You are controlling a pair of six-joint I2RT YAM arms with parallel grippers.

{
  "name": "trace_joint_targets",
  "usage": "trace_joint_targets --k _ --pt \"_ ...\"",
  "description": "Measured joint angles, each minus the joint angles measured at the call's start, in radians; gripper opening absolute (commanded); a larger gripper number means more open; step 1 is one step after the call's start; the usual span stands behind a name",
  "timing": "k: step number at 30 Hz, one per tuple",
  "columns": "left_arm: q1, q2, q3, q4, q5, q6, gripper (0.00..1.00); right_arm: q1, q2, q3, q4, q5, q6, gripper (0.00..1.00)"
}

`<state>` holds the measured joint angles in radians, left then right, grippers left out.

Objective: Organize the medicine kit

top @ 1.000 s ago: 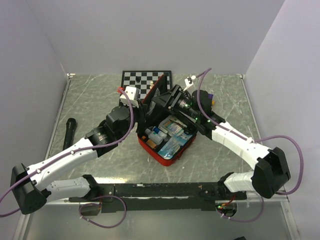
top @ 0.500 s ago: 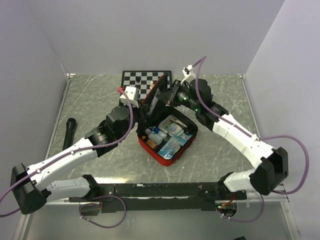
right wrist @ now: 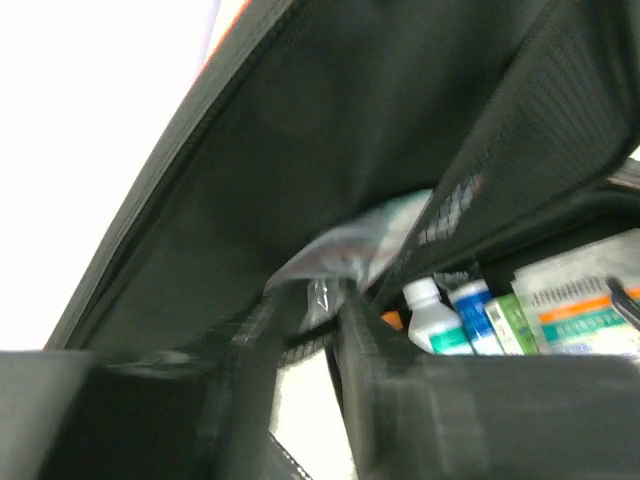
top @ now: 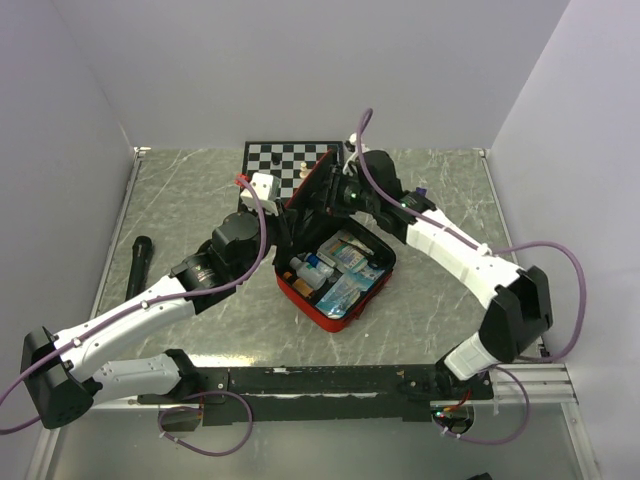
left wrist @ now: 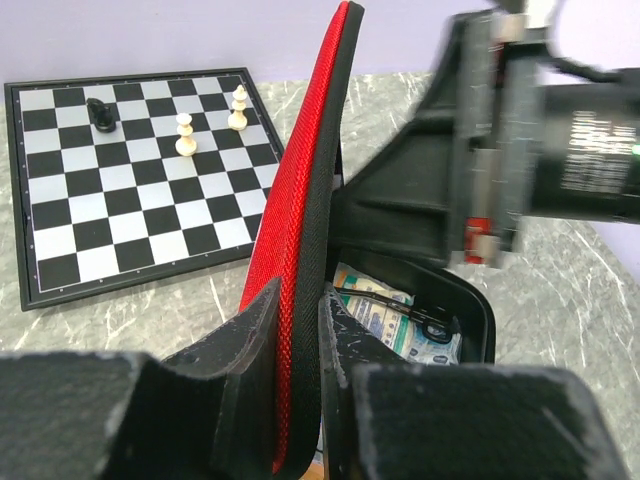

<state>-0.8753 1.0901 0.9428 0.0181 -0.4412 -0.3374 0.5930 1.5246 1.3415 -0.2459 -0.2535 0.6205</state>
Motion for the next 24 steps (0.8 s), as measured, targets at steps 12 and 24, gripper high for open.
trace_joint_targets --k 12,24 --pt "0.000 -0.001 0.002 -0.006 0.008 0.002 0.01 0.000 -0.120 0.062 -0.038 0.031 -0.100 0.49" --pt "0.016 -0.015 -0.004 -0.031 0.037 -0.008 0.01 0.002 0.013 0.145 -0.039 -0.042 -0.129 0.31"
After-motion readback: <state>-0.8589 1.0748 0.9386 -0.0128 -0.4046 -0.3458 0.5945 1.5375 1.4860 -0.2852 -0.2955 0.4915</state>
